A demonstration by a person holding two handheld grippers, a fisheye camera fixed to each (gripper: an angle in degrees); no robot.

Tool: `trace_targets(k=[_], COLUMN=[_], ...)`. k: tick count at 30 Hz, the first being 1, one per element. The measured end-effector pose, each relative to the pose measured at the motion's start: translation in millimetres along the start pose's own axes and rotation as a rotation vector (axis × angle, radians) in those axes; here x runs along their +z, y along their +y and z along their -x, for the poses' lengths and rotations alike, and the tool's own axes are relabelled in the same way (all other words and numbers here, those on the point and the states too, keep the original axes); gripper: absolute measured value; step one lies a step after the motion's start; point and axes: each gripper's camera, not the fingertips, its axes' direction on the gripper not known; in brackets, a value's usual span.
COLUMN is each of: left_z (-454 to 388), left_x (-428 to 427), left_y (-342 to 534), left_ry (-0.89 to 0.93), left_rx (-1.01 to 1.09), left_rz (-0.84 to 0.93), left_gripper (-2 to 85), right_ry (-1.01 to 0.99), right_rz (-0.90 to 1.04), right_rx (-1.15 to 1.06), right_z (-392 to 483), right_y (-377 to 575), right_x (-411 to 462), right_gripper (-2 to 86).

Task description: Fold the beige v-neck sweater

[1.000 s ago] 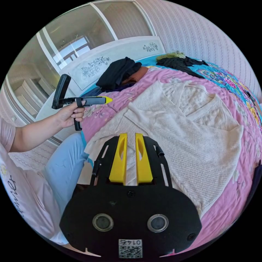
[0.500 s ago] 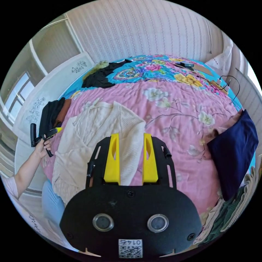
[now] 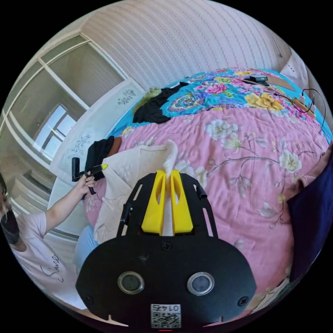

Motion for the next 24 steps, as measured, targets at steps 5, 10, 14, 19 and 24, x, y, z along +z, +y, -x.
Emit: trace_targets(k=[5,10,14,19,24], left_z=[-29.1,-28.5,-26.7,-81.5,-184.5], left_x=[-66.3,-76.8,-84.8,-98.8,-31.8], left_y=[76.9,207.9,269.5,305.0,338.9], left_ry=[0.098,-0.050,-0.159,-0.202,-0.251], left_rx=[0.159,0.082,-0.013,0.130,0.495], left_rz=[-0.002,0.174,0.171,0.127,0.181], left_gripper=[-0.4,0.7,-0.4,-0.9,-1.0], right_ry=[0.027,0.067,0.151,0.149,0.129], right_rz=[0.016,0.322,0.440,0.352,0.322], right_rx=[-0.205,-0.145,-0.074,-0.073,-0.291], right_z=[35.6,32.5,32.7,51.4,124.8], right_y=[86.7,199.7,242.1,240.4,178.0], right_x=[-39.0,-3.4,11.0,-1.5,68.3], right_gripper=[1.8,3.5,2.7,0.1,-0.3])
